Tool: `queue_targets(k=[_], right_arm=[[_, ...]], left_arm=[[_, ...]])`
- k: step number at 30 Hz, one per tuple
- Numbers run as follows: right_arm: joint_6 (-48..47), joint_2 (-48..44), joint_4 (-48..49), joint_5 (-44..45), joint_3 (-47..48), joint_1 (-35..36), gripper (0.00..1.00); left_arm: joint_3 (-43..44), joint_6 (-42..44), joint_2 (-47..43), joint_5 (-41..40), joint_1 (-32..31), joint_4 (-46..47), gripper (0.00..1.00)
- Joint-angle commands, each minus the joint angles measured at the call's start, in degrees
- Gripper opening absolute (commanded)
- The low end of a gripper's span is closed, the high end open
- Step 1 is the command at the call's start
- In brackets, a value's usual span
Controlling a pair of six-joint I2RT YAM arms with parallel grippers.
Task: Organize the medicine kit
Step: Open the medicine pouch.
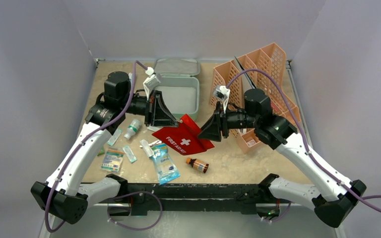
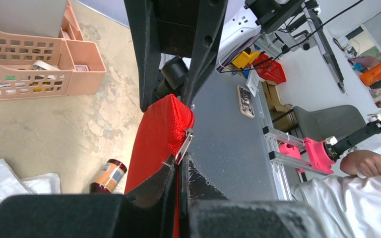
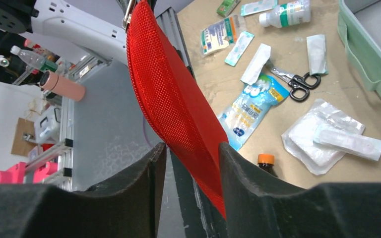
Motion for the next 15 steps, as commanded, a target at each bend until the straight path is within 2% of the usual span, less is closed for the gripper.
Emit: queue_targets(k=[1,7,12,15], right_arm=[[0.8,-0.33,3.6,-3.95,-0.09,-1.08,0.45],[5.31,0.83,9.68,-13.14,-1.44,-3.06,0.56],[6.81,1.55,12.97,-14.47,-2.6,-3.06,0.42],[7.31,2.68,15.04,-16.03,-3.27,-3.06,0.41]], left_arm=[[0.48,-0.33,-0.59,4.17,-0.1,2.94,0.0],[-0.17,-0.88,-0.47,6.01,-0.1,4.01,0.0],[-0.15,-2.26,-0.87,6.2,-0.1,5.48,0.0],[-0.22,-2.42,-1.01,6.08,-0.1,5.52,0.0]])
